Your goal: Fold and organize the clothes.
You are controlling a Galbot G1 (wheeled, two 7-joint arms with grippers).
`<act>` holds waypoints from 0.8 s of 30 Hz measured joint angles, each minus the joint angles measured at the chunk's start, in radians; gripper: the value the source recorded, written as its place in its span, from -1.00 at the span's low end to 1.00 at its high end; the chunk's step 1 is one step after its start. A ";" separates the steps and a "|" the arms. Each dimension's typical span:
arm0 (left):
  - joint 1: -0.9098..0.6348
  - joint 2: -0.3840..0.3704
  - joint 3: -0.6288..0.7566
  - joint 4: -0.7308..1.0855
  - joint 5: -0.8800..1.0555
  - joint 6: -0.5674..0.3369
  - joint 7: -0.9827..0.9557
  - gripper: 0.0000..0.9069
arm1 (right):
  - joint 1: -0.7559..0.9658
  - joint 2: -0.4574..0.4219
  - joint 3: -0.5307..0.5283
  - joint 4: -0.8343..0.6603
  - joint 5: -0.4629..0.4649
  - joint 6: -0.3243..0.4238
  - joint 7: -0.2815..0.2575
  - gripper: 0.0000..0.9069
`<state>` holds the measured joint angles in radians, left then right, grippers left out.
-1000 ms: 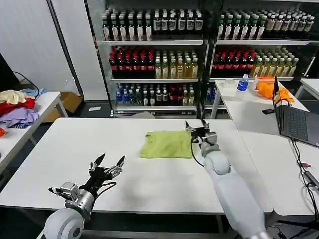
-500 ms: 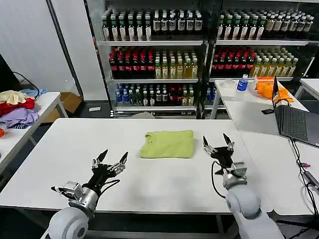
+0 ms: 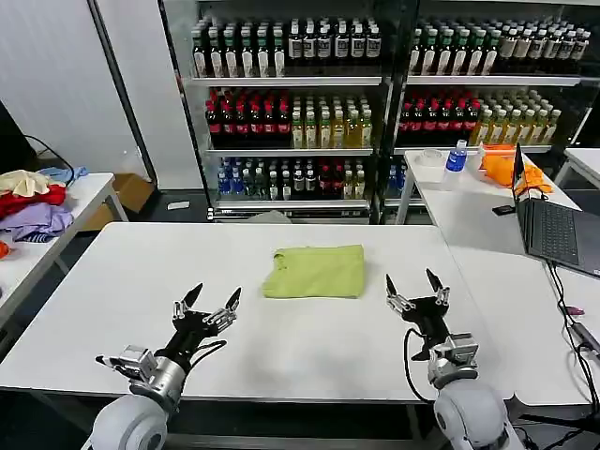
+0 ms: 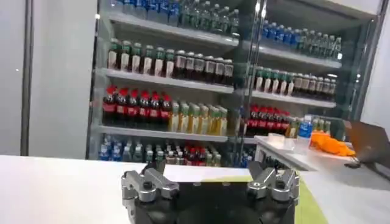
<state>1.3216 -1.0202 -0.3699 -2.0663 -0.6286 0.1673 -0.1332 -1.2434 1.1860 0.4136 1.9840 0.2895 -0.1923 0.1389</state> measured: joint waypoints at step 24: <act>0.007 -0.010 -0.007 -0.004 0.024 -0.001 0.000 1.00 | -0.039 -0.006 0.013 0.060 -0.024 -0.012 0.011 1.00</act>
<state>1.3284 -1.0299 -0.3767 -2.0701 -0.6049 0.1664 -0.1337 -1.2826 1.1798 0.4268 2.0444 0.2655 -0.2047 0.1499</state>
